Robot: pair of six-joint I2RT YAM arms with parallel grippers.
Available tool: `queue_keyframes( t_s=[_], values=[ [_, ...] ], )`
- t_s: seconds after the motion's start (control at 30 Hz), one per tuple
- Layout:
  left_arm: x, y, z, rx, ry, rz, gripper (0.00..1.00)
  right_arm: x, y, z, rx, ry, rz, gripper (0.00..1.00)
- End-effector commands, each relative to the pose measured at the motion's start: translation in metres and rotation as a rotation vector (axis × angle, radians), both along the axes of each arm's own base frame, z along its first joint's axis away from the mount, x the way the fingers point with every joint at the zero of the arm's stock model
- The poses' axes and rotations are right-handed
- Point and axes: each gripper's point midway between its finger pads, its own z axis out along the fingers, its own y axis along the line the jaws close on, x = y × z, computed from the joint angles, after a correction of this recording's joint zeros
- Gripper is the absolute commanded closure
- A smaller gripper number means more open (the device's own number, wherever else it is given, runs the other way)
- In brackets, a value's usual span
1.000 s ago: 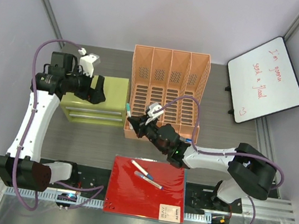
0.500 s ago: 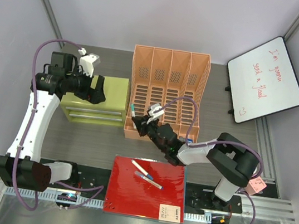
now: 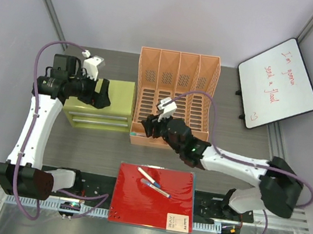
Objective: Organize the desk
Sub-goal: Place the stationery in the storage box, then pick up the stationery from the corner of the board.
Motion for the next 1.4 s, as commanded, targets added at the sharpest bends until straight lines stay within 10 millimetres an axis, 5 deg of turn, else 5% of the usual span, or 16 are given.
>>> queue_keyframes(
  t_s=[0.0,0.03,0.1,0.13,0.17,0.33,0.67,1.07,1.37],
  values=[
    [0.003,0.001,0.02,-0.005,-0.07,0.004,0.12,-0.029,-0.033,0.031,-0.155,0.075,0.061,0.47],
    [0.002,0.001,0.019,-0.004,-0.067,0.001,0.12,-0.035,-0.034,0.049,-0.157,0.078,0.092,0.48],
    [0.003,0.001,0.019,-0.005,-0.067,0.004,0.12,-0.068,-0.048,0.028,-0.298,0.22,0.209,0.52],
    [0.003,0.001,0.018,-0.006,-0.064,0.005,0.12,-0.075,-0.049,0.036,-0.319,0.252,0.236,0.53],
    [0.003,0.001,0.018,-0.006,-0.065,0.005,0.12,-0.095,-0.062,0.009,-0.427,0.381,0.279,0.55],
    [0.004,-0.001,0.022,-0.025,-0.067,0.006,0.12,-0.139,-0.081,-0.028,-0.541,0.57,0.335,0.56],
    [0.002,-0.002,0.014,-0.027,-0.045,0.005,0.12,-0.163,-0.053,-0.069,-0.611,0.592,0.419,0.55],
    [0.003,-0.002,0.011,-0.027,-0.043,0.007,0.12,-0.167,-0.008,-0.1,-0.579,0.613,0.471,0.55],
    [0.002,0.0,0.011,-0.016,-0.049,0.007,0.12,-0.162,0.005,-0.115,-0.55,0.621,0.452,0.62]
  ],
)
